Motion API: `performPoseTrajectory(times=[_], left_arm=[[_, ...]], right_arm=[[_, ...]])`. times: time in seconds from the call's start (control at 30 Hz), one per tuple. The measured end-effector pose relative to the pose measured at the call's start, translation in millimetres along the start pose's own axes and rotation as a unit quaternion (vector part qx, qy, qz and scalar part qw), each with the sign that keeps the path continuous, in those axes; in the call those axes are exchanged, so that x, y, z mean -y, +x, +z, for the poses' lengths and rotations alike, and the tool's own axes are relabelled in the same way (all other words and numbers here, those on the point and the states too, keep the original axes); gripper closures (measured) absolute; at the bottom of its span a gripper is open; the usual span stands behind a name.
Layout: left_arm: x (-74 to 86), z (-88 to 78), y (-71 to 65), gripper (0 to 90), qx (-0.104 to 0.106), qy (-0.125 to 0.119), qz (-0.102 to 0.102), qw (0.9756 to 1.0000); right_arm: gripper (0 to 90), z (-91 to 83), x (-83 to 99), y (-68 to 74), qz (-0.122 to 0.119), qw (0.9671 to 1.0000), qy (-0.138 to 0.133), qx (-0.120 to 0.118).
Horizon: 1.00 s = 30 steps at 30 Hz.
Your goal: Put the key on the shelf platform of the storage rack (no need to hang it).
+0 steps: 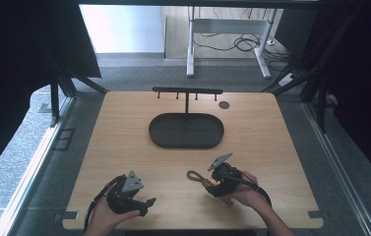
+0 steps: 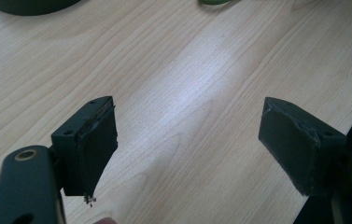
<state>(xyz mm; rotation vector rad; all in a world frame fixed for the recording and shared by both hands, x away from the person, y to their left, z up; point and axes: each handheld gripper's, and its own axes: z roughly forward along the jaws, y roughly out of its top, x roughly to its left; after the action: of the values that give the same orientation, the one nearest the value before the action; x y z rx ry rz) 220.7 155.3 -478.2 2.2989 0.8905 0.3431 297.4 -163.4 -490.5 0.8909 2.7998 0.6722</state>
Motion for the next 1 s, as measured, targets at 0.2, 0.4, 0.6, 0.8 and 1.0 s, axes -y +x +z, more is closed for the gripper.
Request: performPoseTrajectory(times=[0.2, 0.4, 0.6, 0.8, 1.0], left_arm=[[0.1, -0.2, 0.3, 20.0, -0.001, -0.001, 0.000, 1.0000], [0.2, -1.5, 0.7, 20.0, -0.002, -0.003, 0.001, 1.0000], [0.4, -1.2, 1.1, 20.0, -0.002, -0.003, 0.001, 1.0000], [0.4, -0.9, 1.1, 20.0, -0.002, -0.003, 0.001, 1.0000], [0.6, -0.8, 1.6, 20.0, -0.003, -0.003, 0.000, 1.0000]], right_arm=[[46.4, 5.8, -3.6, 2.7, -0.001, 1.0000, 0.005, -0.005], [47.1, 11.8, -6.6, 2.4, -0.001, 1.0000, 0.008, 0.000], [51.2, 15.7, -7.0, 0.2, 0.005, 0.9999, 0.015, -0.003], [56.9, 18.6, -6.9, -0.4, 0.006, 0.9997, 0.021, -0.007], [60.5, 21.6, -6.2, -1.5, 0.009, 0.9996, 0.028, -0.002]])
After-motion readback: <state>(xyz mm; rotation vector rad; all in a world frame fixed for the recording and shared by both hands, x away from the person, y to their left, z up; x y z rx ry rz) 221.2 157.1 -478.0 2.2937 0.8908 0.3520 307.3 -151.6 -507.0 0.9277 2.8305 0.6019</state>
